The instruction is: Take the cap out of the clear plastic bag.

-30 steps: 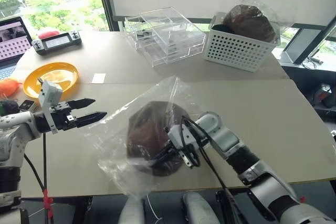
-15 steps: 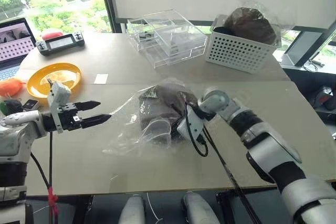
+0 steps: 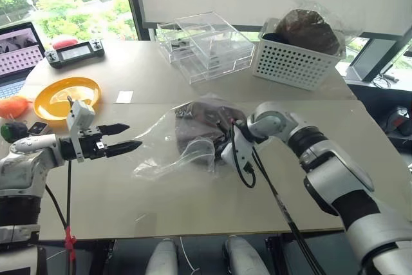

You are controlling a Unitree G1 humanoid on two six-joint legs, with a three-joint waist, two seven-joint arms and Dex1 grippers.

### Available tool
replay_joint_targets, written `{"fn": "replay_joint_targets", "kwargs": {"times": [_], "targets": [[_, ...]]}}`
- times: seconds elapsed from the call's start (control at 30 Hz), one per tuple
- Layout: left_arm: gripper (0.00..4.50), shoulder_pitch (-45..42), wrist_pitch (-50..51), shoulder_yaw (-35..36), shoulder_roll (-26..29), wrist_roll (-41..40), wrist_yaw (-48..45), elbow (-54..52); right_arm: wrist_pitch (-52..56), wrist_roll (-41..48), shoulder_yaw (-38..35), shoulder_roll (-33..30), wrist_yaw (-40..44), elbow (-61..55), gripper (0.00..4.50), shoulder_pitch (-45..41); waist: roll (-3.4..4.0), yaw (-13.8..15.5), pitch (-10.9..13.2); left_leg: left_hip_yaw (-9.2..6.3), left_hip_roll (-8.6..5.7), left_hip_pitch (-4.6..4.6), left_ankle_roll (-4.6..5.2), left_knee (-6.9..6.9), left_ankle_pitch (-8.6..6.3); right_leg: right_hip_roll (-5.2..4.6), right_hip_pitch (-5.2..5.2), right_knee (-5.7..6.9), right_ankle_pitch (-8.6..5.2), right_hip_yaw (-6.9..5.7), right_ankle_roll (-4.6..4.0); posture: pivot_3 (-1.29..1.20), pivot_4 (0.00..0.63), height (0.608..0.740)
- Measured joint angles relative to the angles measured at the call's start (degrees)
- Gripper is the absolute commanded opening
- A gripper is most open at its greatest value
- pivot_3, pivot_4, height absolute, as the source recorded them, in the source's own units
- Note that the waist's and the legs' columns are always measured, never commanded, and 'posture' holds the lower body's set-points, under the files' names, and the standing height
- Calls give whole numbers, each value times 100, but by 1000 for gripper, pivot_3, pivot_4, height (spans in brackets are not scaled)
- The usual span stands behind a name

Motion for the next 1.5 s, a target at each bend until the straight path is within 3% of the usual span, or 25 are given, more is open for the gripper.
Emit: {"fn": "replay_joint_targets", "kwargs": {"times": [0.03, 0.2, 0.4, 0.57, 0.6, 0.73, 0.9, 1.0, 1.07, 1.23, 1.3, 1.33, 1.5], "targets": [[4500, -12, -7, -17, -9, 17, -18, 42, 116, 198, -39, -26, 190, -162, 2866, 113, 0, 3, 0, -1, 0, 0, 0, 0, 0, 0, 0, -1, 0, -1, 0, 0, 150, 735], [4500, -216, -70, -135, -100, 62, -83, 197, 1852, 1309, -107, -544, 1468, -2166, 2866, 1081, 8, 56, 5, -7, -1, -19, 0, 3, 0, -2, -8, -5, 0, -7, 1, 0, 150, 735], [4500, -300, -104, -233, -185, 147, -130, 321, 4137, 1984, -361, -1604, 2145, -4664, 2866, 1874, 31, 127, 21, -6, -2, -40, 0, 5, 0, -3, -31, -7, -1, -8, 2, 0, 150, 735], [4500, -366, -202, -274, -259, 201, -195, 348, 4459, 1934, -799, -1841, 1891, -5437, 2866, 1927, 31, 93, 22, 1, -1, -40, 0, 5, 0, -2, -38, -6, -21, -5, 36, 0, 150, 735], [4500, -418, -218, -304, -279, 254, -206, 437, 4219, 1606, -932, -1696, 1409, -5225, 2866, 1778, 31, 74, 22, 5, 0, -39, 0, 5, 0, -2, -42, -6, -21, -1, 37, 0, 150, 735], [4500, -476, -229, -394, -320, 273, -234, 526, 4086, 1300, -1219, -1514, 754, -5004, 2866, 1535, 31, 86, 23, 7, -1, -60, -1, 5, 1, -2, -63, -4, -15, 3, 26, 0, 150, 735], [4500, -585, -294, -480, -391, 360, -280, 627, 5072, 1711, -1598, -1421, 521, -5567, 2866, 1553, 31, 127, 23, 3, -2, -104, -1, 7, 1, -3, -98, -2, 2, -2, -2, 0, 150, 735], [4500, -620, -332, -493, -395, 390, -314, 673, 7270, 2615, -2120, -1644, 357, -6827, 2866, 1855, 35, 167, 25, -8, -3, -122, -1, 8, 1, -8, -103, -4, 2, -12, -2, 0, 150, 735], [4500, -637, -339, -511, -409, 441, -331, 712, 9322, 3689, -2639, -1817, -9, -7960, 2866, 1987, 36, 167, 26, -13, -3, -125, -1, 15, 1, -9, -103, -2, 2, -18, -2, 0, 150, 735], [4500, -638, -339, -520, -444, 479, -343, 670, 12864, 5902, -3586, -1507, -1344, -9719, 2866, 2136, 34, 124, 25, -15, -2, -114, 0, 28, 1, -7, -95, 13, 2, -21, -2, 0, 150, 735], [4500, -638, -339, -521, -443, 482, -348, 671, 13609, 6295, -3747, -1319, -1728, -9942, 2866, 2200, 35, 109, 26, -10, -2, -115, 0, 41, 1, -6, -95, 16, 0, -16, 1, 0, 150, 735], [4500, -640, -337, -529, -445, 484, -360, 670, 14270, 6516, -4031, -814, -2190, -9994, 2866, 2195, 31, 93, 23, -10, -1, -114, 0, 44, 1, -3, -92, 16, -3, -15, 7, 0, 150, 735], [4500, -801, -337, -699, -532, 518, -414, 716, 15525, 6667, -4303, 132, -3280, -10006, 2866, 2151, 32, 121, 24, -14, -1, -131, 1, 49, 1, -1, -105, 21, -1, -17, 2, 0, 150, 735]]}}
